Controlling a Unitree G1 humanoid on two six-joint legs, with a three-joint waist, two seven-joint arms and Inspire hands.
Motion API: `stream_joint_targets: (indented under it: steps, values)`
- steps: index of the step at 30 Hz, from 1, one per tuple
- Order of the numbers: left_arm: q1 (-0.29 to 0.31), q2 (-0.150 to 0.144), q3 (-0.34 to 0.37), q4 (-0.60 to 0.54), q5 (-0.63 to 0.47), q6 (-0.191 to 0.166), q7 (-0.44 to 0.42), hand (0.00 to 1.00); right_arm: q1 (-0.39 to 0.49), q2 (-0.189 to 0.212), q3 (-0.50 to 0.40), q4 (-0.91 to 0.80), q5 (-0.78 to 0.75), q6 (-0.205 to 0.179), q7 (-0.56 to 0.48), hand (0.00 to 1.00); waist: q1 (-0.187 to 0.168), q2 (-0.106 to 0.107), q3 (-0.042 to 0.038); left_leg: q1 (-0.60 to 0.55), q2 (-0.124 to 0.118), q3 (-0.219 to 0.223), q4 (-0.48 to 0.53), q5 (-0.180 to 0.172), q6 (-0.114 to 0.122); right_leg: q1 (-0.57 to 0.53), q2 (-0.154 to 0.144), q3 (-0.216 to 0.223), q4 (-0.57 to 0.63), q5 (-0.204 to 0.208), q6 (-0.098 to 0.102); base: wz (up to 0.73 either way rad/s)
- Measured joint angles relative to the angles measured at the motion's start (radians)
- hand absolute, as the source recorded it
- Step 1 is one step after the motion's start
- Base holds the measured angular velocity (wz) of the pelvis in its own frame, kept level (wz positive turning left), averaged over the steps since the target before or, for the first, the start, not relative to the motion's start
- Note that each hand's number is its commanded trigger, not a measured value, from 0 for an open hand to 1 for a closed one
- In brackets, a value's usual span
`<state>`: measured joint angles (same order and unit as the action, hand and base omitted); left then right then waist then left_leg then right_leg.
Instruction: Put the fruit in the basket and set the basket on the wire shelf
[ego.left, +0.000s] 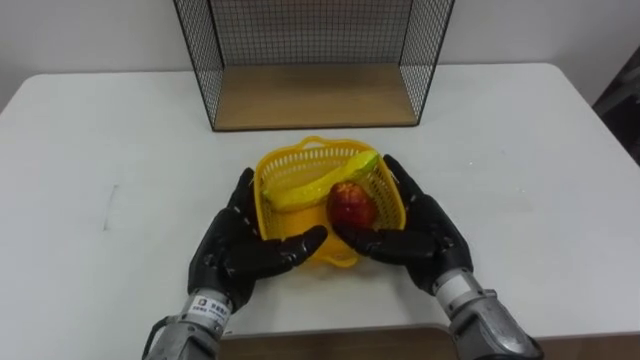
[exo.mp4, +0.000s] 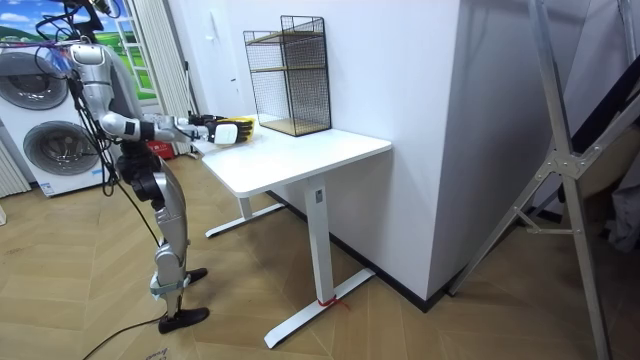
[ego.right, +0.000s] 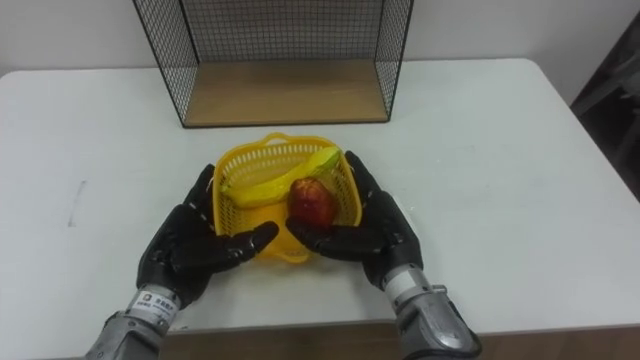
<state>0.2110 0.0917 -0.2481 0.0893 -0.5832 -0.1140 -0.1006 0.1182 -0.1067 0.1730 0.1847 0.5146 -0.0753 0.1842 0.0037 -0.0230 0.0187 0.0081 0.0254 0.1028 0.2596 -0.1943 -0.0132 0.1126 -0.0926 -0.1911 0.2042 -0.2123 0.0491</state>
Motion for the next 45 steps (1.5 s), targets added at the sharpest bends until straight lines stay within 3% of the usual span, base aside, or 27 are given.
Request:
stream_joint_targets:
  steps: [15, 22, 29, 45]
  values:
    - [-0.048, -0.008, 0.01, 0.0, 0.186, -0.002, 0.073, 0.0, -0.008, 0.024, 0.026, -0.003, -0.006, 0.0, -0.022, 0.0, 0.004, 0.011, -0.0026, 0.012, 0.0, 0.001, -0.002, 0.0, 0.0, 0.008, 0.0, 0.0, 0.002, 0.0, 0.0, 0.0]
    - [-0.067, -0.008, 0.013, -0.01, 0.203, -0.008, 0.077, 0.0, -0.028, 0.026, 0.027, -0.013, -0.009, -0.004, -0.033, 0.0, 0.004, 0.013, -0.0037, 0.011, 0.0, 0.001, -0.002, 0.0, 0.0, 0.007, 0.0, 0.0, 0.001, 0.0, 0.0, 0.0]
    - [-0.072, -0.012, 0.014, -0.041, 0.204, -0.024, 0.096, 0.0, -0.028, 0.03, 0.033, -0.054, -0.007, -0.034, -0.043, 0.0, 0.002, 0.014, -0.0046, 0.014, 0.0, 0.001, -0.002, 0.0, 0.0, 0.01, 0.0, 0.0, 0.0, 0.0, 0.0, 0.0]
    - [-0.072, -0.009, -0.011, -0.083, 0.205, -0.05, 0.156, 0.0, -0.028, 0.028, 0.044, -0.095, -0.009, -0.047, -0.052, 0.0, 0.001, 0.017, -0.0019, 0.032, 0.001, 0.004, -0.005, 0.0, 0.0, 0.027, 0.0, 0.003, 0.002, 0.0, 0.0, 0.0]
